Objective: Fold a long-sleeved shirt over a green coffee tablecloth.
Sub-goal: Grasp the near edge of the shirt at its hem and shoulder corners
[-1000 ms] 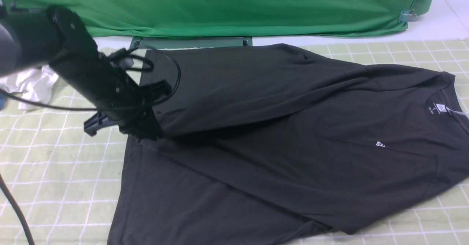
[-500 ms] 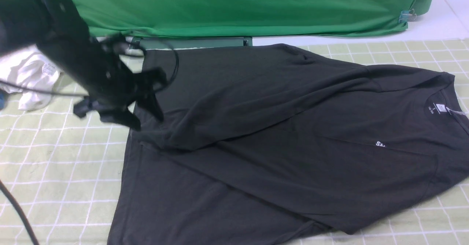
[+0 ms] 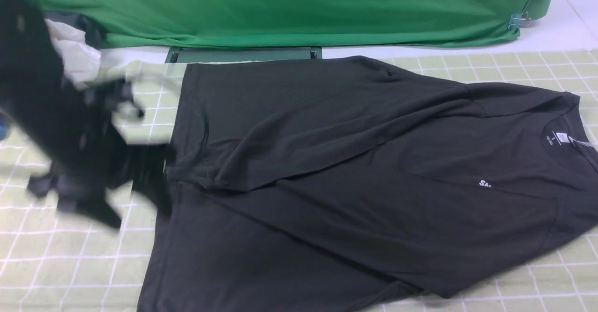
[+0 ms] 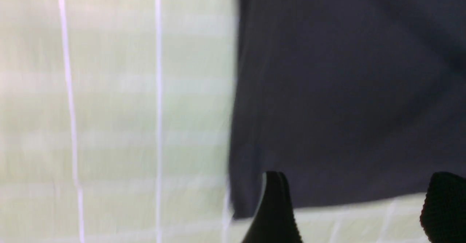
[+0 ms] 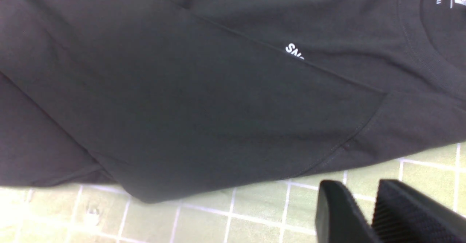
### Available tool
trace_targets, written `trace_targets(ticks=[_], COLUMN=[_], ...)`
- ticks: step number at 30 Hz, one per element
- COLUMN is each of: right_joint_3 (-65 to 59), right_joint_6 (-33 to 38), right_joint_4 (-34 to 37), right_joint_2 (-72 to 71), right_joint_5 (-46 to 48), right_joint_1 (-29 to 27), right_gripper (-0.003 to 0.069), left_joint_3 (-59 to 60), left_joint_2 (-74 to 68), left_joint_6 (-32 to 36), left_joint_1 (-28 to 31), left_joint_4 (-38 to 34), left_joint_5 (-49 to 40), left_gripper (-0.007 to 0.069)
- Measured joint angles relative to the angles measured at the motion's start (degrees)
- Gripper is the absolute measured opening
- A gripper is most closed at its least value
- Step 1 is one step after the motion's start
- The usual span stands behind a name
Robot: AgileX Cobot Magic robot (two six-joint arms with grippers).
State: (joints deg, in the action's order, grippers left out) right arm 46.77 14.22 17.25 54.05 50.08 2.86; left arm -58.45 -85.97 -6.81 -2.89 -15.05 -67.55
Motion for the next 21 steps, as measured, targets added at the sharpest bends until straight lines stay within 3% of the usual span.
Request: trace_targets(ticks=[9, 18, 21], right_joint_3=[0.0, 0.0, 0.0], right_joint_6=[0.0, 0.0, 0.0], right_joint_4=[0.7, 0.9, 1.0], right_joint_2=[0.0, 0.0, 0.0], right_joint_5=[0.0, -0.2, -0.2], right_joint_1=[0.0, 0.0, 0.0], right_gripper=[0.0163, 0.0165, 0.0165], left_joint_3=[24.9, 26.6, 26.7], left_joint_2=[3.6, 3.2, 2.7], left_joint_6=[0.0, 2.9, 6.5], left_joint_1=[0.0, 0.0, 0.1], left_joint_4=[-2.6, -4.9, -7.1], left_joint_5=[19.6, 23.3, 24.4], left_gripper=[0.0428, 0.0377, 0.0319])
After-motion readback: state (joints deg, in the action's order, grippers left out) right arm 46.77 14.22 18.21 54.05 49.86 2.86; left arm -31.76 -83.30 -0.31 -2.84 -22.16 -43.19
